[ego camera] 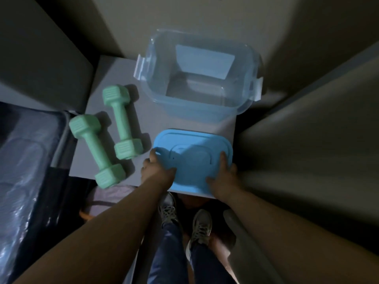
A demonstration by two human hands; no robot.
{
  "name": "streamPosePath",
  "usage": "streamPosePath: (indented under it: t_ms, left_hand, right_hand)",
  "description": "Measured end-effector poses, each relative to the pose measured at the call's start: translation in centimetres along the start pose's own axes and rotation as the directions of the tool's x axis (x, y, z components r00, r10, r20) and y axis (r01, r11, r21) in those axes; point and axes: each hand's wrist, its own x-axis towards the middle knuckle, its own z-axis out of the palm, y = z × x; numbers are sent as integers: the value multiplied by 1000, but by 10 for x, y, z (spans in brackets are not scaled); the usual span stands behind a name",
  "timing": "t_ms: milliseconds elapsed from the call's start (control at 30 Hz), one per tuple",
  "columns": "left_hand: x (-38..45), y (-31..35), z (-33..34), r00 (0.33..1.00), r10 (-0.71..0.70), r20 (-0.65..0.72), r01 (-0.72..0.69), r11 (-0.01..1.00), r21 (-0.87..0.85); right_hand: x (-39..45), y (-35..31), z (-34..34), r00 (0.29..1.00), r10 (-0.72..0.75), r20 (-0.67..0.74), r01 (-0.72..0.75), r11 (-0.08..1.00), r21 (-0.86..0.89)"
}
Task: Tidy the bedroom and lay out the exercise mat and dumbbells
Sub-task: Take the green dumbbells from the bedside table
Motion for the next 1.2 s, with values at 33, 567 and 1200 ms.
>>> streamPosePath:
  t_ms: [33,567,1200]
  left_hand:
    - [-4,2,-4,1000,-18,9,18,1000,-19]
    - [-92,106,-171,970,110,-217,-126,990,-58]
    - [28,156,-166,955,256,-152,-240,963,118]
  right_hand:
    - [-5,-2,-2,999,23,-25,-23,1000,12]
    - [-117,-89,-148,936,-69,-345,132,977,164]
    - [-9,-118,-183,946,-8,-325,56,989,138]
